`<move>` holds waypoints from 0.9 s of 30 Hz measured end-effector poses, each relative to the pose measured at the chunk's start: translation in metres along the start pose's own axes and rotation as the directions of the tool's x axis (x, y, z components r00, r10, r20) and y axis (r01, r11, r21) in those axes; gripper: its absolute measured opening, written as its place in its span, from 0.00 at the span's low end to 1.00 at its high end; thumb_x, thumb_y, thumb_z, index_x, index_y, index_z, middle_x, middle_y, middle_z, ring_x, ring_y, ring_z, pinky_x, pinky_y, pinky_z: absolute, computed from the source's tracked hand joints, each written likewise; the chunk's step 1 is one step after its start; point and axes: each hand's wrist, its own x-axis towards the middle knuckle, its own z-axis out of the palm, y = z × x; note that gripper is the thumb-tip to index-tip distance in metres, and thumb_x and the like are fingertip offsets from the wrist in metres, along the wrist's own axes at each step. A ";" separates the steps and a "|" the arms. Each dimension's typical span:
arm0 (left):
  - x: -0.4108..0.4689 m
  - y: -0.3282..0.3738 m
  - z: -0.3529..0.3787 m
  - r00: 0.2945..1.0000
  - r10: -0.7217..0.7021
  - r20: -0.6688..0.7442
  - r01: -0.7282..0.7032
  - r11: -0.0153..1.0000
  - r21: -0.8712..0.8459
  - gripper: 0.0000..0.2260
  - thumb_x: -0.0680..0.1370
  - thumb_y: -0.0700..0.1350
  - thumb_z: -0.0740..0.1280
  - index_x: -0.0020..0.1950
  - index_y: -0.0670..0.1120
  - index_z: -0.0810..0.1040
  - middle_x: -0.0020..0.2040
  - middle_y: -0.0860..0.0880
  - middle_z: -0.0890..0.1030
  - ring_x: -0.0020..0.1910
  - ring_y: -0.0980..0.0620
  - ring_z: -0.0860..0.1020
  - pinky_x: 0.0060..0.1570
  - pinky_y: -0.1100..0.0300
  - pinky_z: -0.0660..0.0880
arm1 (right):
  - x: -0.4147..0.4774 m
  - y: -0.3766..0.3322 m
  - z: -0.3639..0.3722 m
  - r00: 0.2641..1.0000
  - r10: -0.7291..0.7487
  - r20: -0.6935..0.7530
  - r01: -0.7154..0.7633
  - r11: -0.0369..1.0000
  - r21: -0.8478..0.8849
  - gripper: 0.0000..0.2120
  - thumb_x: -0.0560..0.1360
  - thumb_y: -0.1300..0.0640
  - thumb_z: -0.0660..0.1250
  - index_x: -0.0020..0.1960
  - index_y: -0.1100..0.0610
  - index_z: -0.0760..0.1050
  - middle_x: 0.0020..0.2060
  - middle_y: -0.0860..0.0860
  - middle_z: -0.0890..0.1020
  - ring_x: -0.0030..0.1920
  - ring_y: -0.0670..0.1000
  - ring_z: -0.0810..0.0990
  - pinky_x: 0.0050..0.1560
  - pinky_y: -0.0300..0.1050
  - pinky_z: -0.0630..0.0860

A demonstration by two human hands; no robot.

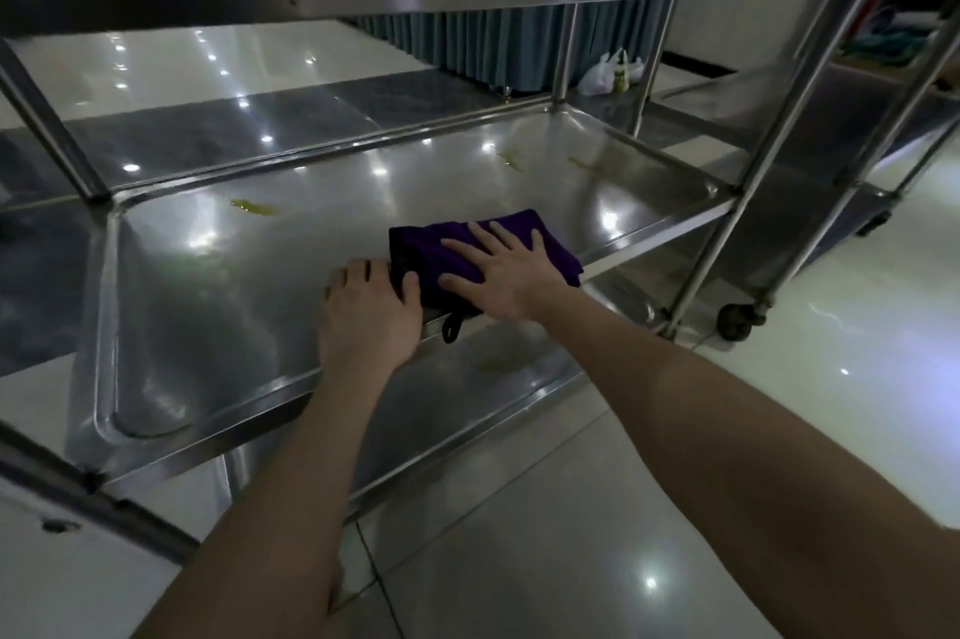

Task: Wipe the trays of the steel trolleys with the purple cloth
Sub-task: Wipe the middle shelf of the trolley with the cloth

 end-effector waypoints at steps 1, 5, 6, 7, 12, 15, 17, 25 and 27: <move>0.000 -0.002 0.000 1.000 0.003 0.001 -0.003 1.000 -0.004 0.25 0.89 0.58 0.54 0.73 0.42 0.77 0.70 0.38 0.78 0.68 0.36 0.74 0.66 0.43 0.70 | 0.000 0.000 0.000 1.000 -0.006 -0.005 0.006 1.000 0.004 0.38 0.81 0.22 0.44 0.87 0.34 0.43 0.88 0.46 0.43 0.87 0.54 0.39 0.80 0.77 0.34; 0.001 -0.008 -0.001 1.000 0.013 -0.003 -0.013 1.000 -0.028 0.22 0.89 0.56 0.56 0.69 0.42 0.79 0.68 0.38 0.79 0.67 0.35 0.75 0.65 0.43 0.70 | 0.001 0.008 -0.001 0.997 -0.072 -0.002 0.072 0.997 0.019 0.36 0.81 0.23 0.45 0.86 0.32 0.45 0.88 0.45 0.45 0.88 0.54 0.41 0.81 0.75 0.34; 0.001 -0.009 -0.001 1.000 0.016 -0.018 -0.017 0.999 -0.035 0.21 0.89 0.56 0.57 0.68 0.42 0.80 0.67 0.37 0.79 0.66 0.35 0.75 0.65 0.43 0.71 | 0.001 0.015 -0.003 0.994 -0.109 0.008 0.109 0.993 0.036 0.35 0.81 0.23 0.46 0.86 0.32 0.47 0.88 0.44 0.46 0.88 0.52 0.41 0.81 0.74 0.35; 0.000 -0.009 -0.001 0.999 0.015 -0.033 -0.016 0.999 -0.042 0.21 0.88 0.55 0.58 0.68 0.42 0.81 0.66 0.37 0.80 0.66 0.34 0.75 0.65 0.42 0.72 | 0.001 0.026 -0.006 0.989 -0.148 0.020 0.147 0.987 0.058 0.34 0.82 0.24 0.47 0.86 0.31 0.49 0.88 0.43 0.47 0.88 0.51 0.42 0.82 0.72 0.35; 0.001 -0.011 -0.002 0.998 -0.016 -0.063 0.012 0.998 -0.056 0.17 0.88 0.50 0.61 0.66 0.42 0.83 0.65 0.37 0.81 0.64 0.33 0.77 0.67 0.41 0.73 | 0.004 0.115 -0.027 0.992 -0.110 0.060 0.104 0.990 0.092 0.32 0.84 0.27 0.54 0.85 0.31 0.53 0.87 0.39 0.50 0.87 0.46 0.44 0.84 0.66 0.38; 0.003 -0.011 -0.006 0.999 -0.047 -0.028 0.045 0.998 -0.047 0.16 0.88 0.50 0.62 0.68 0.43 0.83 0.68 0.38 0.81 0.66 0.34 0.77 0.69 0.42 0.73 | 0.011 0.173 -0.040 0.996 0.069 0.061 -0.071 0.997 0.035 0.35 0.83 0.26 0.53 0.86 0.33 0.49 0.88 0.42 0.49 0.88 0.50 0.43 0.84 0.69 0.40; 0.003 -0.009 -0.009 0.997 -0.074 0.000 0.074 0.996 -0.040 0.17 0.88 0.53 0.62 0.68 0.45 0.83 0.69 0.41 0.81 0.67 0.36 0.76 0.70 0.44 0.73 | 0.018 0.190 -0.041 0.992 0.106 0.073 -0.105 0.994 -0.015 0.36 0.83 0.26 0.50 0.87 0.34 0.46 0.89 0.46 0.46 0.88 0.55 0.42 0.82 0.75 0.40; 0.033 0.083 0.002 0.980 -0.184 -0.072 0.191 0.976 0.101 0.20 0.87 0.55 0.59 0.68 0.43 0.82 0.67 0.38 0.81 0.66 0.36 0.77 0.67 0.45 0.73 | 0.039 0.178 -0.028 0.991 0.030 0.130 -0.015 0.994 -0.111 0.42 0.76 0.17 0.40 0.83 0.30 0.31 0.87 0.55 0.36 0.85 0.69 0.35 0.73 0.87 0.37; 0.041 0.111 0.018 0.981 -0.185 -0.058 0.190 0.976 0.104 0.18 0.87 0.52 0.60 0.69 0.44 0.81 0.68 0.39 0.81 0.66 0.36 0.77 0.67 0.46 0.72 | 0.047 0.182 -0.027 0.990 -0.017 0.143 0.034 0.993 -0.116 0.43 0.75 0.17 0.40 0.83 0.30 0.30 0.87 0.56 0.35 0.84 0.70 0.33 0.72 0.88 0.36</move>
